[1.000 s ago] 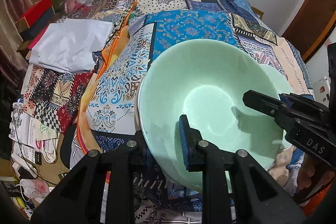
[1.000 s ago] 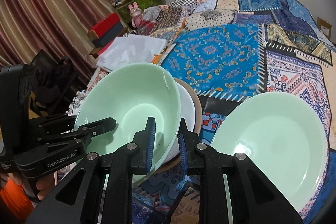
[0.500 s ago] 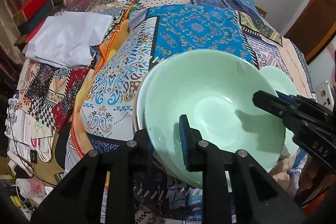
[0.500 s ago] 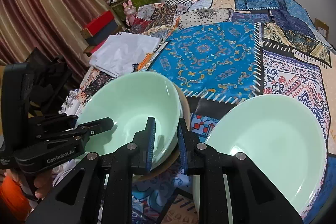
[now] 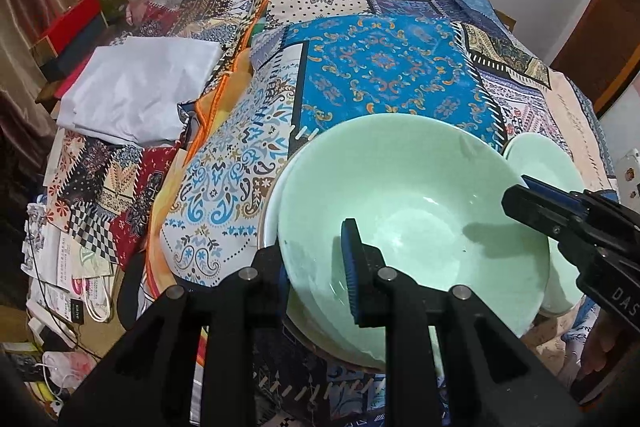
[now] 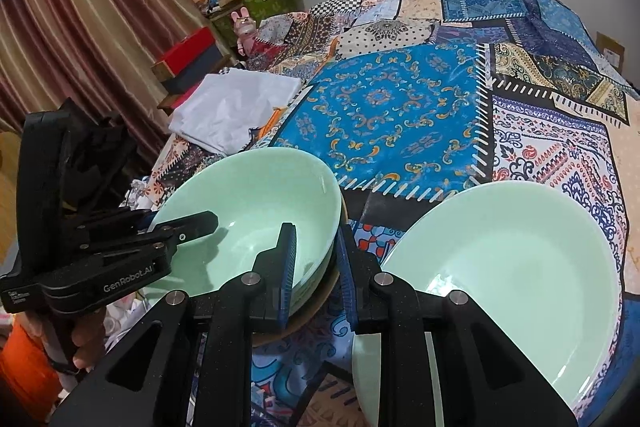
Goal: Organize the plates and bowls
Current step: 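Lower the mint green bowl into the white bowl with both grippers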
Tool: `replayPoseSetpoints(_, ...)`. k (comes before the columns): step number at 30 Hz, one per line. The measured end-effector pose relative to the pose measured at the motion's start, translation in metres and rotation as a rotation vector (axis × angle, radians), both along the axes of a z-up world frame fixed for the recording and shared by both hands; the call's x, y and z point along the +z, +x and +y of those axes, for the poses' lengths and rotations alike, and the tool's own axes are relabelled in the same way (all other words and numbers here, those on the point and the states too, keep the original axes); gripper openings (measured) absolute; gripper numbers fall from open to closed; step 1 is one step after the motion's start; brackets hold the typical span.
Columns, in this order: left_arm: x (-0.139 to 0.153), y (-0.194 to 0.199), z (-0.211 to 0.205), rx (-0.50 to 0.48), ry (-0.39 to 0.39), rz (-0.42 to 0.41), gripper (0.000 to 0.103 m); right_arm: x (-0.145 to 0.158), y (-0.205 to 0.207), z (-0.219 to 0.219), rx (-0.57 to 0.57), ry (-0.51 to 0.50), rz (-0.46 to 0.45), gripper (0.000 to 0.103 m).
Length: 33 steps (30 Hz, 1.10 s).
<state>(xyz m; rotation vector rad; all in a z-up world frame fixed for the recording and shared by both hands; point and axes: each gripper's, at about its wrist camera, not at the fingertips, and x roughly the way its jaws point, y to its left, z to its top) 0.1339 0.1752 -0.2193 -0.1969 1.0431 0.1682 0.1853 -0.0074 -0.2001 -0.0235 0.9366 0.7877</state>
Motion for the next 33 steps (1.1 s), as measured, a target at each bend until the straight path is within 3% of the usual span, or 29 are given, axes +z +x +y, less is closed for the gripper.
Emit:
replayPoseSetpoints(15, 0.012, -0.004, -0.005, -0.027, 0.061, -0.001, 0.025, 0.001, 0.002, -0.004, -0.009, 0.001, -0.034, 0.019)
replayPoseSetpoints(18, 0.020, -0.006, -0.008, -0.011, 0.145, -0.030, 0.040, -0.002, 0.002, -0.005, -0.014, 0.004, -0.021, 0.019)
replayPoseSetpoints(23, 0.032, -0.012, -0.017, -0.068, 0.188, -0.077, 0.044, -0.001, 0.002, -0.008, -0.011, 0.013, 0.000, 0.019)
replayPoseSetpoints(26, 0.032, -0.015, -0.012, -0.053, 0.166, -0.076, 0.047, 0.000, 0.001, -0.012, -0.009, 0.020, 0.010, 0.022)
replayPoseSetpoints(30, 0.023, -0.022, 0.005, -0.021, 0.076, -0.040, 0.049, -0.003, 0.001, -0.014, -0.012, 0.014, 0.015, 0.034)
replayPoseSetpoints(33, 0.014, -0.027, 0.015, 0.000, 0.037, -0.015, 0.049, -0.008, 0.003, -0.013, -0.012, 0.009, 0.033, 0.035)
